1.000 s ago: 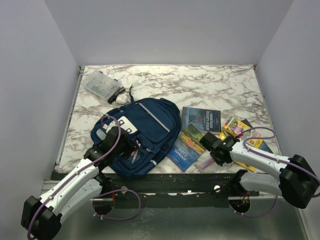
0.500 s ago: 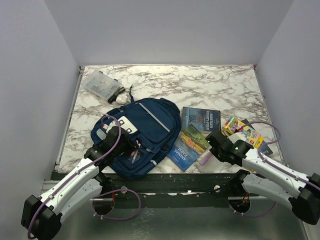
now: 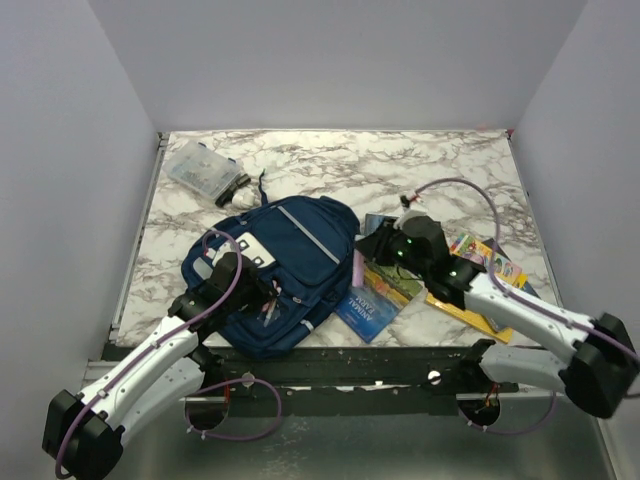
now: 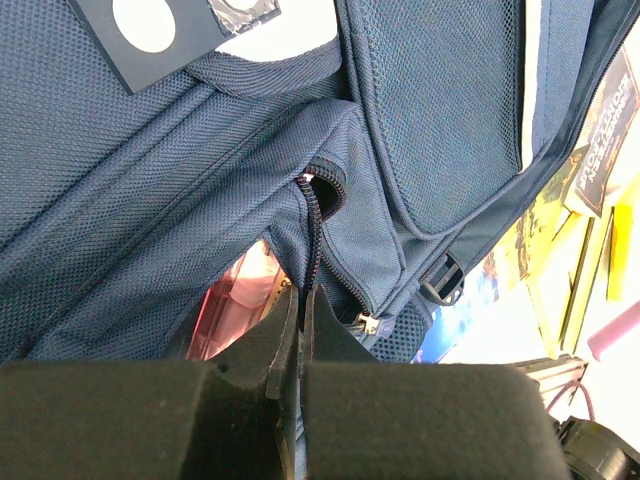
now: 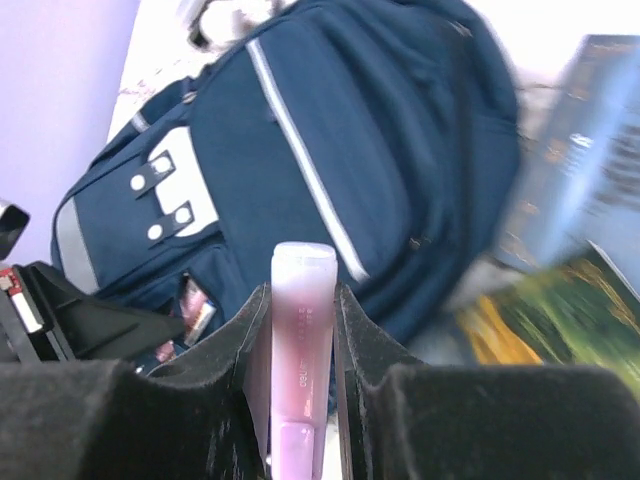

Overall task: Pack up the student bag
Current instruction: Pick up the stationery from the center of the board, then place the stationery in the student bag.

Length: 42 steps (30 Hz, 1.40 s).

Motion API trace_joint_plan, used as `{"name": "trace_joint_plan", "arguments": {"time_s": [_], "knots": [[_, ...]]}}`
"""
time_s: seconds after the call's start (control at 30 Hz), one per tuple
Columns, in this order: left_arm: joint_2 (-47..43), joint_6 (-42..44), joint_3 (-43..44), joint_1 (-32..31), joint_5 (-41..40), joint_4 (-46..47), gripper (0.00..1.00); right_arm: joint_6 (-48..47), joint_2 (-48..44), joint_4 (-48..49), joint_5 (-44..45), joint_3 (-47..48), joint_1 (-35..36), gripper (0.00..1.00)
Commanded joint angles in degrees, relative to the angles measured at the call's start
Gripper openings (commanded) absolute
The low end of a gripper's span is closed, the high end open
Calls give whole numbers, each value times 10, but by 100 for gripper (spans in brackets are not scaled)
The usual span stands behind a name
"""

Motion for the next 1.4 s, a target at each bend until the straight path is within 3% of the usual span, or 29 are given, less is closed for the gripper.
{"name": "trace_joint_plan", "arguments": {"time_s": [0.0,0.2,0.5,0.8,1.03,1.23,1.37], "knots": [[-2,-5,16,0,7,12,0,-66,141,152,-174,72,0,1],[-7,-21,8,2,13,8,0,-27,316,246,-254,161,15,1],[-11,-29,7,2,16,3,0,-1,440,313,-214,236,84,1],[-16,-34,7,2,16,0,0,-5,461,362,-25,180,146,1],[-19,-40,3,2,12,3,0,12,440,356,41,155,147,1],[-13,-37,10,2,14,7,0,24,469,310,62,203,149,1],[-12,-33,11,2,13,9,0,113,463,244,83,198,163,1]]}}
